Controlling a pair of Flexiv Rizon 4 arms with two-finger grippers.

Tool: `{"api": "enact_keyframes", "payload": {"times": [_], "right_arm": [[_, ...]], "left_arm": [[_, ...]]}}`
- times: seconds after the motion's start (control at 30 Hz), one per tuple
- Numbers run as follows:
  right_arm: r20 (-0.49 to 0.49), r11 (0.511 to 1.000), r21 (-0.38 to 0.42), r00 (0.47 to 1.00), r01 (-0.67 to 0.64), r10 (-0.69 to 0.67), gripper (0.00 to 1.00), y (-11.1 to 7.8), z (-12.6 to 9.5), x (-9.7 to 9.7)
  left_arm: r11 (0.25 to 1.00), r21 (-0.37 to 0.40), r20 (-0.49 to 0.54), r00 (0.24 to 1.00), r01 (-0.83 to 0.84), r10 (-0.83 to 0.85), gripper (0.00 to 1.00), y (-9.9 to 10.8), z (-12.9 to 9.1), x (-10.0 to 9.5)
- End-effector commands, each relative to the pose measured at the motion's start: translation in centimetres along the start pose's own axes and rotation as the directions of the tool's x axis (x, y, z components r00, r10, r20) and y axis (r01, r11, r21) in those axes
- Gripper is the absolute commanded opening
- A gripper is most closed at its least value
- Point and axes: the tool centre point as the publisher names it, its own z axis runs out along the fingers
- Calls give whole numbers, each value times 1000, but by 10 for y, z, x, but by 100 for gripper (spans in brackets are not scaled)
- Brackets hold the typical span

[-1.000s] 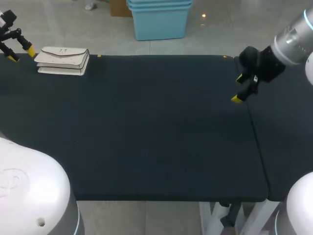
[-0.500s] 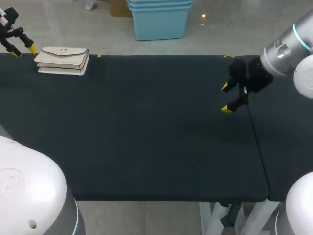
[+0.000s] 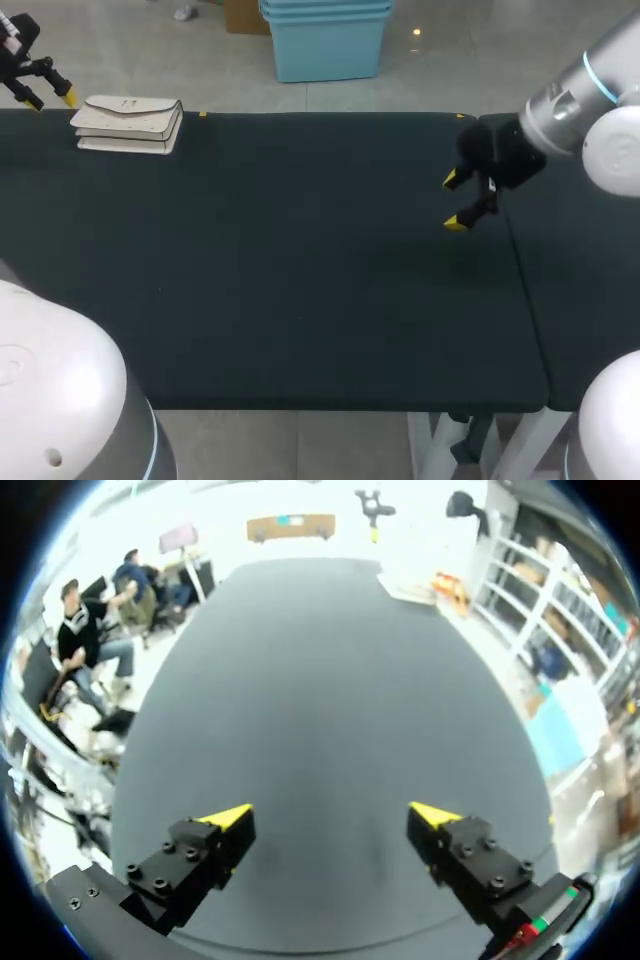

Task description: Pick up the bag, open it, inspect its contents, close it, and place it on the opposite side

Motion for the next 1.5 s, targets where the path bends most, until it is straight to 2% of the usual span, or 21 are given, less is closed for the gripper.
{"api": "enact_keyframes", "payload": {"times": [0.03, 0.4, 0.6, 0.8, 0.97, 1.1, 1.33, 1.43, 1.47, 1.5], "right_arm": [[-4, 1000, -1, 1000, 1, -1, 100, 0, 0, -1], [-4, 1000, -1, 1000, 1, -1, 100, 0, 0, -1], [-4, 1000, -1, 1000, 1, -1, 100, 0, 0, -1], [-4, 1000, -1, 1000, 1, -1, 100, 0, 0, -1], [-4, 1000, -1, 1000, 1, -1, 100, 0, 0, -1], [-4, 1000, -1, 1000, 1, -1, 100, 0, 0, -1], [-4, 1000, -1, 1000, 1, -1, 100, 0, 0, -1], [-4, 1000, -1, 1000, 1, -1, 100, 0, 0, -1], [-4, 1000, -1, 1000, 1, -1, 100, 0, 0, -1], [-4, 1000, -1, 1000, 1, -1, 100, 0, 0, -1]], "left_arm": [[985, -172, -395, 917, -6, -64, 100, -15, 12, -16], [983, -156, -502, 850, 95, -161, 100, -29, 41, -33], [982, -117, -563, 805, 147, -187, 100, -38, 48, -37], [978, -96, -618, 759, 186, -205, 84, -49, 58, -40], [975, -95, -638, 740, 199, -213, 64, -54, 70, -40], [974, -95, -645, 733, 205, -217, 61, -56, 77, -40], [970, -88, -662, 714, 227, -227, 47, -59, 85, -43], [969, -84, -665, 710, 234, -230, 23, -59, 86, -43], [968, -84, -666, 710, 235, -230, 0, -59, 86, -43], [968, -84, -666, 709, 235, -230, 0, -59, 87, -43]]}}
